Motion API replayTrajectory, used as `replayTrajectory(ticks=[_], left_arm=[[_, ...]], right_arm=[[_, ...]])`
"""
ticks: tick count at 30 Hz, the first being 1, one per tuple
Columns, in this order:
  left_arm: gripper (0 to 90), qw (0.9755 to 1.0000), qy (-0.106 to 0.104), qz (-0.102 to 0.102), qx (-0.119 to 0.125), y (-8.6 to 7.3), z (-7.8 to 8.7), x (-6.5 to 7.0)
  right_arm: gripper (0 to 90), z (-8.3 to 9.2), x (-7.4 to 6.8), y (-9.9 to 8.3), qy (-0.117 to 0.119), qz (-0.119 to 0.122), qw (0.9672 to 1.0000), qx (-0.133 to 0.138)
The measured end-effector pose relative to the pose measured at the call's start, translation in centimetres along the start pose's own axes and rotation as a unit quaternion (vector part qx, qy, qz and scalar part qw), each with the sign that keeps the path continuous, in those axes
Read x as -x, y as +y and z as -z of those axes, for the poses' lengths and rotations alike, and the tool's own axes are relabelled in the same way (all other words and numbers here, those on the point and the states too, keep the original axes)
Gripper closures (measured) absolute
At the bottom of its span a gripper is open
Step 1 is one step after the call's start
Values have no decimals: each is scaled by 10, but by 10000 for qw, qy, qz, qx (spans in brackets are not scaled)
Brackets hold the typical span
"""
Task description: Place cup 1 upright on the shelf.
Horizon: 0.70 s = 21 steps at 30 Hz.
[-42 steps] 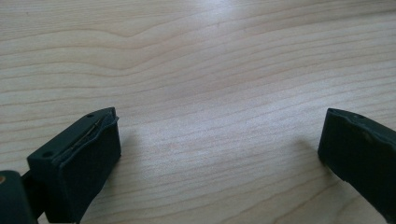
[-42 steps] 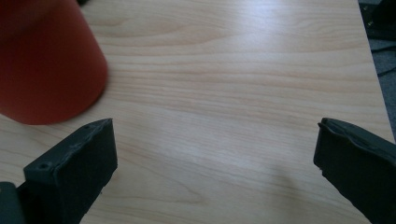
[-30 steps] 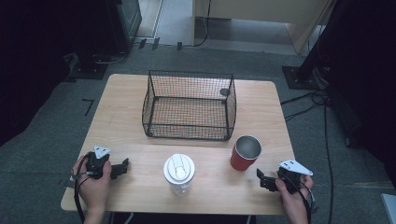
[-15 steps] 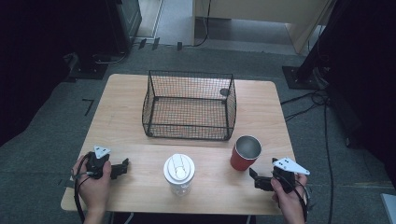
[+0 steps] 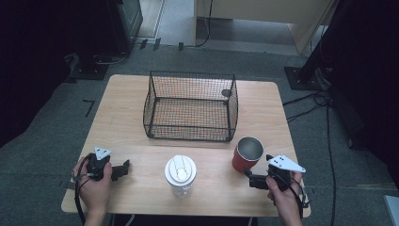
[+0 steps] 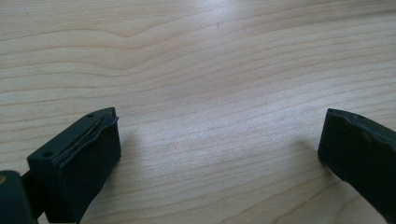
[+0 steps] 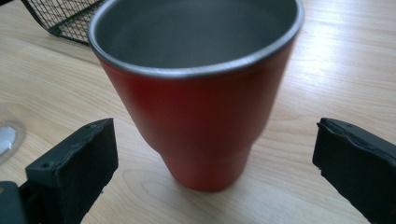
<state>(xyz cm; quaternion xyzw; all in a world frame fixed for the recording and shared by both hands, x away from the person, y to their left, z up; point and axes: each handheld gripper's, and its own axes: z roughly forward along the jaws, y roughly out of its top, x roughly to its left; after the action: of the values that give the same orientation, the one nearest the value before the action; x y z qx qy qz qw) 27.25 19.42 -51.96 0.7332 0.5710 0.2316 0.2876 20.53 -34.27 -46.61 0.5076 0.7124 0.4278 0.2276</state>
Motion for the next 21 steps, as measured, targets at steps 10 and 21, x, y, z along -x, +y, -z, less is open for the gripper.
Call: replayTrajectory(ticks=[10,21], left_arm=[[0,10000,-18,22,17,0,0,-1],[0,10000,-33,55,33,0,0,-1]], right_arm=[[39,-11,-7,11,-13,-73,9999,79],[55,-21,-11,20,-96,-149,9997,155]])
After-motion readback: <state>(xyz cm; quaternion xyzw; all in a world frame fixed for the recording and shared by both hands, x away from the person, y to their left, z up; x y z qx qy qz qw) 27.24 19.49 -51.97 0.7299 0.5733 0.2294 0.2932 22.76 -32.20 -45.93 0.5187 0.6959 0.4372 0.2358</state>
